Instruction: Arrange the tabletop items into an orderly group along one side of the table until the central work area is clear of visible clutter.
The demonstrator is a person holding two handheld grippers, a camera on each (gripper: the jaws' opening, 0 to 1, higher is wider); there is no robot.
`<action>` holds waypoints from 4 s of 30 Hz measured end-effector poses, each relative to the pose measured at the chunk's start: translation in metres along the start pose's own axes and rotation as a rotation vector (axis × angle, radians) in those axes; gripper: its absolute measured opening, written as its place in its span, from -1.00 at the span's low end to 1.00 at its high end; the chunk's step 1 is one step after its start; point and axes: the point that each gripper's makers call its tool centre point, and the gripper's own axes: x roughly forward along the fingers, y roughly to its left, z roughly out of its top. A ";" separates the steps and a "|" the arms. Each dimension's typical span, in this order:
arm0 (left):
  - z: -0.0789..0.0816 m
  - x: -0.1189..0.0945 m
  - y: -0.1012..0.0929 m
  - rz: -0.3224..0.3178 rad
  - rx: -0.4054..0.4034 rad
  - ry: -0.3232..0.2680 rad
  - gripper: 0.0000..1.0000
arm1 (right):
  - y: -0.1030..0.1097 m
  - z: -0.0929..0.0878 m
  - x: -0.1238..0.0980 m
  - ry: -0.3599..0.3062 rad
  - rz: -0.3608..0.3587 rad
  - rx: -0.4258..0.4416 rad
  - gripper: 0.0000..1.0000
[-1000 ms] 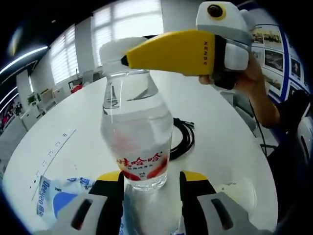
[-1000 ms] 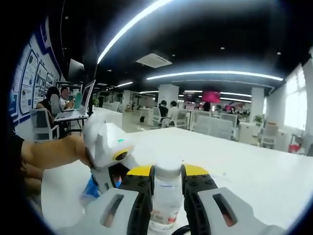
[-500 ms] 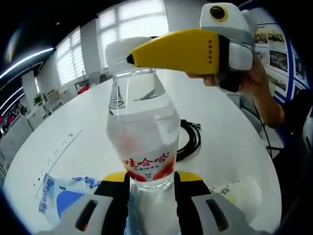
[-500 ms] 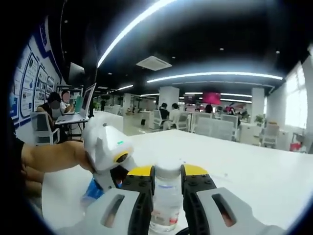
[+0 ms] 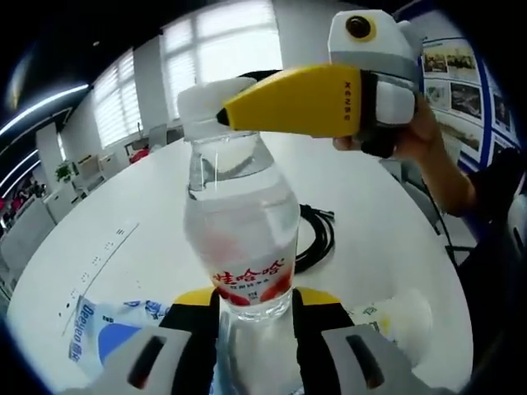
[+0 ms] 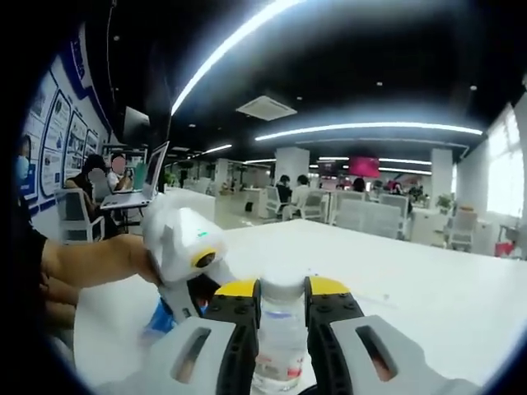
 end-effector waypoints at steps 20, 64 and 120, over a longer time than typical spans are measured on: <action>0.015 -0.027 0.001 0.045 0.001 -0.062 -0.34 | 0.014 0.033 0.008 -0.022 0.015 -0.056 -0.66; -0.022 -0.145 0.002 0.222 -0.065 -0.128 -0.31 | 0.124 0.095 0.065 -0.063 0.161 -0.163 -0.66; -0.138 -0.238 0.045 0.416 -0.223 -0.013 -0.30 | 0.229 0.070 0.170 -0.055 0.374 -0.110 -0.66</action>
